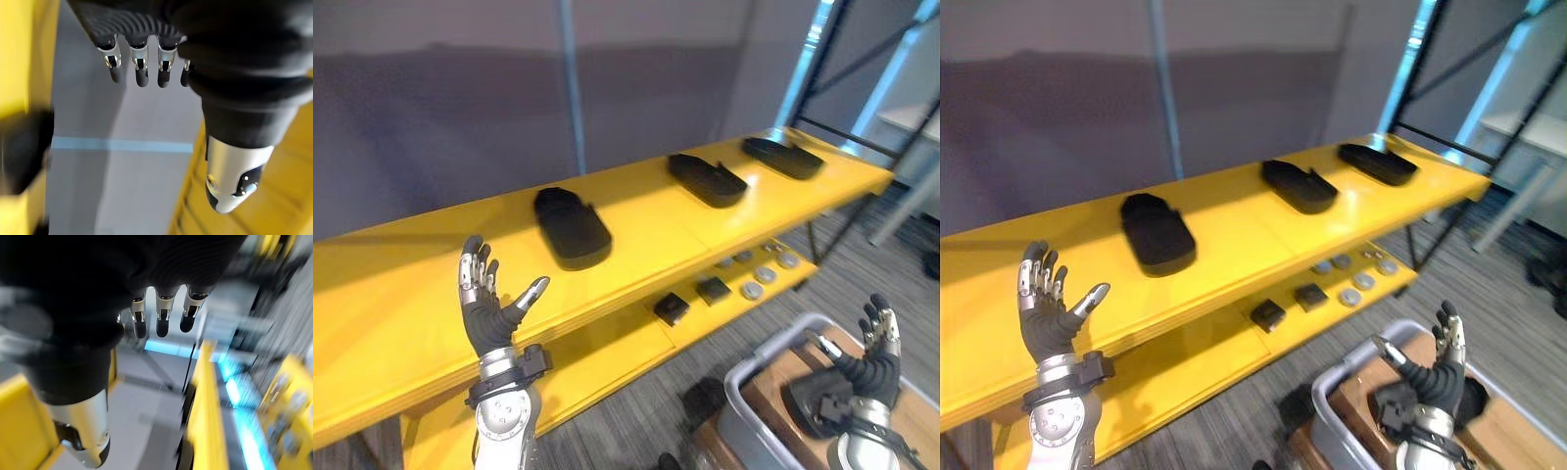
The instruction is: Walk over and take plastic housings, then place them on the shelf
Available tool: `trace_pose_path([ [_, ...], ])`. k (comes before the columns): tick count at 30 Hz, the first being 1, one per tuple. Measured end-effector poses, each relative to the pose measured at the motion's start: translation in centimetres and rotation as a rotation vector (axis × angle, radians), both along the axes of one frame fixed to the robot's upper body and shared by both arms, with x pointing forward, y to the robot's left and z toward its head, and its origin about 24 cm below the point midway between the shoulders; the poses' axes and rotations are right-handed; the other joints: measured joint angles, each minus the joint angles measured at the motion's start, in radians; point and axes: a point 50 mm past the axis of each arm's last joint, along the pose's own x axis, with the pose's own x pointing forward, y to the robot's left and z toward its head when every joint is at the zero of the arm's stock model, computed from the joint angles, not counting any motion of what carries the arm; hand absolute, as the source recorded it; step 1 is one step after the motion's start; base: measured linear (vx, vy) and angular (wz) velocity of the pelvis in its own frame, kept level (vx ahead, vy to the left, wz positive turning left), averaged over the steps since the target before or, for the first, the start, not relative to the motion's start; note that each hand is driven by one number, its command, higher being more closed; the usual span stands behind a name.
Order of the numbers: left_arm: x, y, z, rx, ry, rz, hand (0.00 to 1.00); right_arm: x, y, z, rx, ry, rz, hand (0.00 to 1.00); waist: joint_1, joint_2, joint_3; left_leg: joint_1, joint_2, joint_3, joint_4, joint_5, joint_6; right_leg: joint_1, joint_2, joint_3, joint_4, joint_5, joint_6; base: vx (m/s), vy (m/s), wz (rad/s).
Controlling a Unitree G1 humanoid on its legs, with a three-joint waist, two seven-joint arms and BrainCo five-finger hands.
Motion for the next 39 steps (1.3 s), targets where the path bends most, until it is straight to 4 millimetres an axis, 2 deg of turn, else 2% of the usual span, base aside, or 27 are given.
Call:
trace_pose_path([
  [1, 0.3, -0.2, 0.6, 0.007, -0.027, -0.006, 0.0, 0.8, 0.2, 0.3, 0.008, -0.026, 0.007, 0.0, 0.017, 0.014, 0.019, -0.003, 0.058, 0.118, -0.023, 0.018, 0.014, -0.061, -0.042, -0.279, 0.033, 0.007, -0.027, -0.19, 0.202, -2.28],
  [2, 0.4, 0.1, 0.7, 0.009, -0.032, 0.006, 0.0, 1.3, 0.3, 0.4, 0.014, -0.04, 0.015, 0.0, 0.028, 0.016, 0.023, 0.008, 0.082, 0.185, -0.055, 0.035, 0.015, -0.078, -0.063, -0.407, 0.099, 0.007, -0.03, -0.15, 0.183, -2.14],
  [4, 0.5, 0.8, 0.5, -0.001, -0.024, 0.041, 0.0, 2.1, 0.4, 0.8, 0.016, -0.067, 0.013, 0.0, 0.037, 0.021, 0.026, 0.043, 0.106, 0.271, -0.117, 0.07, 0.011, -0.067, -0.098, -0.492, 0.233, -0.008, -0.017, -0.01, 0.093, -1.52],
  [6, 0.6, 1.5, 0.2, -0.026, -0.018, 0.063, 0.0, 3.0, 0.4, 0.9, 0.002, -0.075, 0.006, 0.0, 0.04, 0.017, 0.024, 0.06, 0.121, 0.357, -0.151, 0.092, 0.006, 0.005, -0.167, -0.525, 0.336, -0.083, -0.007, 0.02, 0.025, -1.54],
  [7, 0.7, 1.5, 0.1, -0.04, -0.015, 0.056, 0.0, 3.5, 0.5, 0.5, -0.006, -0.054, 0.011, 0.0, 0.051, 0.009, 0.02, 0.059, 0.123, 0.413, -0.162, 0.099, -0.006, 0.055, -0.224, -0.553, 0.335, -0.1, 0.008, 0.01, -0.037, -1.16],
  [8, 0.8, 1.5, 0.1, -0.042, -0.013, 0.054, 0.0, 3.6, 0.6, 0.4, -0.006, -0.05, 0.012, 0.0, 0.054, 0.007, 0.019, 0.059, 0.124, 0.426, -0.165, 0.101, -0.008, 0.061, -0.233, -0.561, 0.332, -0.1, 0.009, 0.01, -0.077, -1.34],
  [10, 1.2, 1.6, -0.2, -0.051, 0.002, 0.052, 0.0, 4.6, 1.1, -0.3, -0.008, -0.009, 0.038, 0.0, 0.067, 0.0, 0.019, 0.061, 0.136, 0.52, -0.184, 0.119, -0.037, 0.123, -0.263, -0.682, 0.206, -0.113, 0.037, -0.01, -0.182, -1.24],
  [11, 1.3, 1.6, -0.2, -0.051, 0.001, 0.054, 0.0, 4.9, 1.4, -0.6, -0.005, 0.004, 0.051, 0.0, 0.068, -0.003, 0.021, 0.065, 0.141, 0.542, -0.185, 0.124, -0.046, 0.139, -0.253, -0.716, 0.155, -0.118, 0.045, 0.01, -0.325, -1.17],
  [12, 1.5, 1.5, -0.4, -0.069, 0.008, 0.057, 0.0, 5.5, 1.8, -1.2, -0.003, 0.042, 0.077, 0.0, 0.062, 0.01, 0.025, 0.073, 0.172, 0.559, -0.183, 0.137, -0.064, 0.171, -0.207, -0.72, 0.062, -0.088, 0.038, 0.03, -0.311, -1.0],
  [13, 1.6, 1.3, -0.5, -0.082, 0.012, 0.051, 0.0, 5.4, 2.2, -1.9, 0.005, 0.079, 0.096, 0.0, 0.057, 0.017, 0.024, 0.082, 0.215, 0.553, -0.169, 0.141, -0.073, 0.207, -0.152, -0.7, -0.005, -0.055, 0.014, 0.07, -0.312, -0.94],
  [14, 1.6, 1.2, -0.6, -0.089, 0.013, 0.05, 0.0, 5.3, 2.4, -2.1, 0.006, 0.089, 0.107, 0.0, 0.056, 0.017, 0.024, 0.09, 0.237, 0.552, -0.161, 0.139, -0.077, 0.219, -0.131, -0.694, -0.023, -0.043, 0.001, 0.07, -0.245, -0.79],
  [16, 1.8, 1.1, -1.1, -0.102, 0.037, 0.052, 0.0, 5.1, 2.8, -2.5, 0.007, 0.106, 0.124, 0.0, 0.047, 0.019, 0.025, 0.108, 0.318, 0.543, -0.098, 0.139, -0.078, 0.24, -0.062, -0.663, -0.034, -0.046, -0.034, 0.12, -0.309, -0.73],
  [17, 1.9, 1.1, -1.3, -0.103, 0.046, 0.052, 0.0, 5.1, 2.8, -2.5, 0.007, 0.108, 0.124, 0.0, 0.045, 0.021, 0.027, 0.106, 0.334, 0.53, -0.072, 0.141, -0.075, 0.248, -0.05, -0.656, -0.034, -0.051, -0.043, 0.14, -0.308, -0.46],
  [18, 2.0, 1.0, -1.8, -0.111, 0.068, 0.05, 0.0, 4.9, 2.6, -2.7, 0.008, 0.118, 0.115, 0.0, 0.036, 0.021, 0.033, 0.079, 0.356, 0.473, -0.001, 0.154, -0.054, 0.265, -0.042, -0.65, -0.034, -0.06, -0.058, 0.1, -0.211, -0.09],
  [19, 2.3, 0.8, -2.4, -0.116, 0.096, 0.043, 0.0, 4.5, 2.5, -3.1, 0.012, 0.136, 0.107, 0.0, 0.035, 0.018, 0.035, 0.036, 0.353, 0.378, 0.064, 0.147, -0.068, 0.282, -0.048, -0.653, -0.034, -0.066, -0.067, 0.09, -0.178, 0.04],
  [20, 2.4, 0.8, -2.7, -0.118, 0.111, 0.043, 0.0, 4.5, 2.5, -3.3, 0.013, 0.146, 0.108, 0.0, 0.035, 0.017, 0.038, 0.018, 0.34, 0.328, 0.073, 0.127, -0.1, 0.29, -0.056, -0.655, -0.034, -0.068, -0.069, 0.06, -0.087, 0.19],
  [21, 2.5, 0.8, -3.1, -0.115, 0.133, 0.045, 0.0, 4.5, 2.5, -3.7, 0.019, 0.162, 0.106, 0.0, 0.037, 0.017, 0.046, -0.018, 0.299, 0.246, 0.057, 0.106, -0.134, 0.302, -0.075, -0.673, -0.035, -0.068, -0.069, 0.02, -0.001, 0.26],
  [23, 2.6, 0.8, -3.3, -0.111, 0.147, 0.048, 0.0, 4.7, 2.5, -4.5, 0.031, 0.194, 0.107, 0.0, 0.043, 0.014, 0.053, -0.066, 0.247, 0.172, -0.031, 0.11, -0.133, 0.313, -0.104, -0.701, -0.041, -0.069, -0.068, 0.01, 0.089, 0.32],
  [25, 2.5, 0.8, -3.8, -0.076, 0.176, 0.066, 0.0, 5.0, 2.6, -5.5, 0.047, 0.236, 0.103, 0.0, 0.062, 0.028, 0.056, -0.075, 0.232, 0.141, -0.171, 0.189, -0.13, 0.318, -0.109, -0.709, -0.041, -0.074, -0.045, 0.03, 0.171, 0.11],
  [26, 2.2, 0.9, -4.2, -0.06, 0.196, 0.076, 0.0, 5.3, 2.7, -5.9, 0.055, 0.253, 0.104, 0.0, 0.075, 0.051, 0.057, -0.077, 0.233, 0.106, -0.225, 0.312, -0.156, 0.33, -0.096, -0.714, -0.048, -0.093, -0.013, 0.08, 0.213, 0.06],
  [28, 2.2, 1.3, -5.2, -0.025, 0.254, 0.084, 0.0, 5.6, 3.3, -6.7, 0.095, 0.286, 0.098, 0.0, 0.081, 0.028, 0.066, -0.082, 0.189, 0.09, -0.242, 0.318, -0.149, 0.331, -0.14, -0.756, -0.039, -0.092, 0.004, 0.08, 0.201, 0.39],
  [30, 2.0, 1.6, -6.2, 0.001, 0.309, 0.098, 0.0, 6.7, 3.7, -6.6, 0.114, 0.276, 0.095, 0.0, 0.089, 0.02, 0.074, -0.097, 0.128, 0.069, -0.279, 0.34, -0.118, 0.316, -0.186, -0.788, -0.028, -0.094, 0.016, 0.09, 0.182, 0.63],
  [31, 1.9, 1.9, -6.9, 0.021, 0.345, 0.109, 0.0, 8.3, 4.1, -6.1, 0.126, 0.263, 0.097, 0.0, 0.111, 0.018, 0.087, -0.104, 0.105, 0.063, -0.284, 0.349, -0.106, 0.313, -0.204, -0.792, -0.027, -0.086, 0.029, 0.08, 0.109, 0.32],
  [32, 1.9, 2.0, -7.0, 0.023, 0.351, 0.112, 0.0, 8.7, 4.2, -6.0, 0.127, 0.26, 0.099, 0.0, 0.117, 0.018, 0.09, -0.106, 0.102, 0.062, -0.285, 0.349, -0.105, 0.312, -0.206, -0.793, -0.027, -0.086, 0.03, 0.08, 0.115, 0.26],
  [33, 1.8, 2.3, -7.3, 0.029, 0.366, 0.121, 0.0, 10.1, 4.7, -5.2, 0.133, 0.234, 0.106, 0.0, 0.137, 0.015, 0.104, -0.118, 0.095, 0.057, -0.285, 0.352, -0.1, 0.306, -0.211, -0.801, -0.027, -0.085, 0.031, 0.02, 0.044, 0.17],
  [37, 1.7, 2.5, -9.1, 0.012, 0.443, 0.121, 0.0, 15.0, 6.6, -0.9, 0.151, 0.123, 0.124, 0.0, 0.186, 0.011, 0.172, -0.171, 0.088, 0.035, -0.294, 0.372, -0.089, 0.255, -0.213, -0.81, -0.008, -0.083, 0.033, 0.01, 0.014, 0.16],
  [39, 1.9, 2.4, -9.9, 0.0, 0.481, 0.094, 0.0, 16.1, 7.1, 0.4, 0.138, 0.105, 0.119, 0.0, 0.201, 0.004, 0.194, -0.18, 0.088, 0.036, -0.307, 0.381, -0.091, 0.238, -0.212, -0.808, -0.008, -0.082, 0.034, -0.01, -0.006, 0.02],
])
